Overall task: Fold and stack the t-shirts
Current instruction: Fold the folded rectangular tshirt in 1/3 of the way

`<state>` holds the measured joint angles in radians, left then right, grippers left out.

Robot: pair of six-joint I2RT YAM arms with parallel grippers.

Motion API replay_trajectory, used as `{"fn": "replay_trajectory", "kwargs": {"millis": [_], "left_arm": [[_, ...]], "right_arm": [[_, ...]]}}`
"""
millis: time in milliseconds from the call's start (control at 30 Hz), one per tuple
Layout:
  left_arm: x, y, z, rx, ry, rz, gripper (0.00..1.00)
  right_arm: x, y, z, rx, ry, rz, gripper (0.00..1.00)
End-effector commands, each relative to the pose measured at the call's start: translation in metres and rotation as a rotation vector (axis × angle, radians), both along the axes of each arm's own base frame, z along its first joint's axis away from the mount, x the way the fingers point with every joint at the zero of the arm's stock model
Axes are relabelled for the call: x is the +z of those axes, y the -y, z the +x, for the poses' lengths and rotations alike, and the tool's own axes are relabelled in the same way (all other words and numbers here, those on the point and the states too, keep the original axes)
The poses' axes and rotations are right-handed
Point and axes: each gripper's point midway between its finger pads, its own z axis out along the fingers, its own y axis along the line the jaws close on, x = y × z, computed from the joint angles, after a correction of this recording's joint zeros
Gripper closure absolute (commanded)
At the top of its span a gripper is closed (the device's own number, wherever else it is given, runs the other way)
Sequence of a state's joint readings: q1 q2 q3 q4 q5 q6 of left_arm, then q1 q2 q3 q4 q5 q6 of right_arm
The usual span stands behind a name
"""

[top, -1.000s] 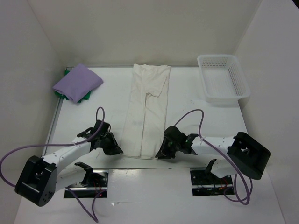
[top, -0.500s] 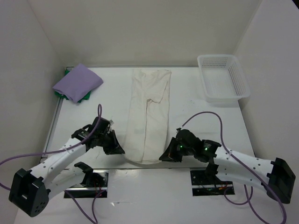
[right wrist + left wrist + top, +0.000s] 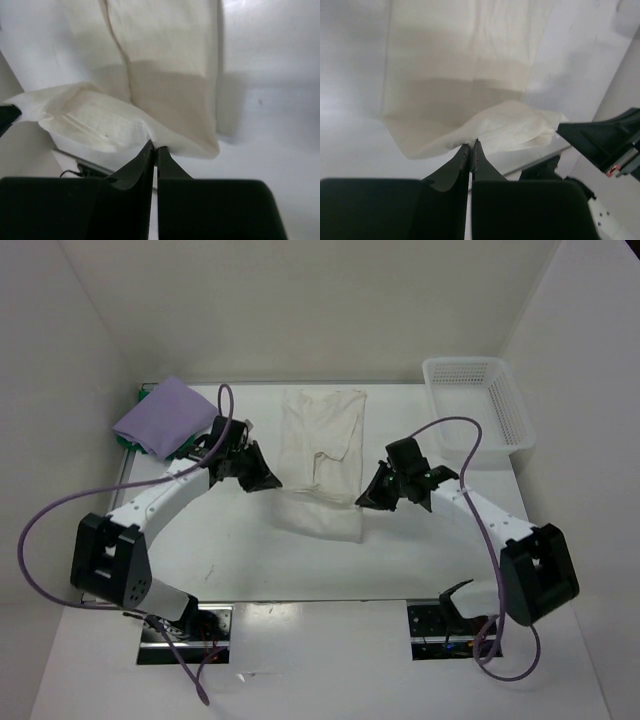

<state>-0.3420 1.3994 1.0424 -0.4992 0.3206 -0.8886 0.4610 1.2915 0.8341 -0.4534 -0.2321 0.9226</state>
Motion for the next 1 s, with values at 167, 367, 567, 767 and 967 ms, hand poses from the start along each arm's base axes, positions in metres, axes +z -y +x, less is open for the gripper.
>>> {"fn": "replay_trajectory", "kwargs": {"millis": [167,367,567,767,967], "left_arm": [[-0.005,-0.002,0.102,0.052,0.152,0.092,1.0],[-0.028,-0.005,0.128,0.069,0.141,0.142,0.98],[-0.045,-0.011,0.153,0.1,0.145,0.187,0.92],[-0.029,-0.011,0.176,0.137,0.243,0.156,0.83],[-0.026,-0.008,0.193,0.114,0.293,0.141,0.56]], "right_arm": [[-0.005,0.017,0.093,-0.005,0.119,-0.072,0.97],[-0.014,0.021,0.138,-0.026,0.124,-0.068,0.97],[-0.038,0.014,0.166,-0.009,0.097,-0.089,0.97],[-0.035,0.014,0.194,-0.025,0.129,-0.103,0.97],[-0.046,0.02,0.199,-0.048,0.12,-0.139,0.9]]}}
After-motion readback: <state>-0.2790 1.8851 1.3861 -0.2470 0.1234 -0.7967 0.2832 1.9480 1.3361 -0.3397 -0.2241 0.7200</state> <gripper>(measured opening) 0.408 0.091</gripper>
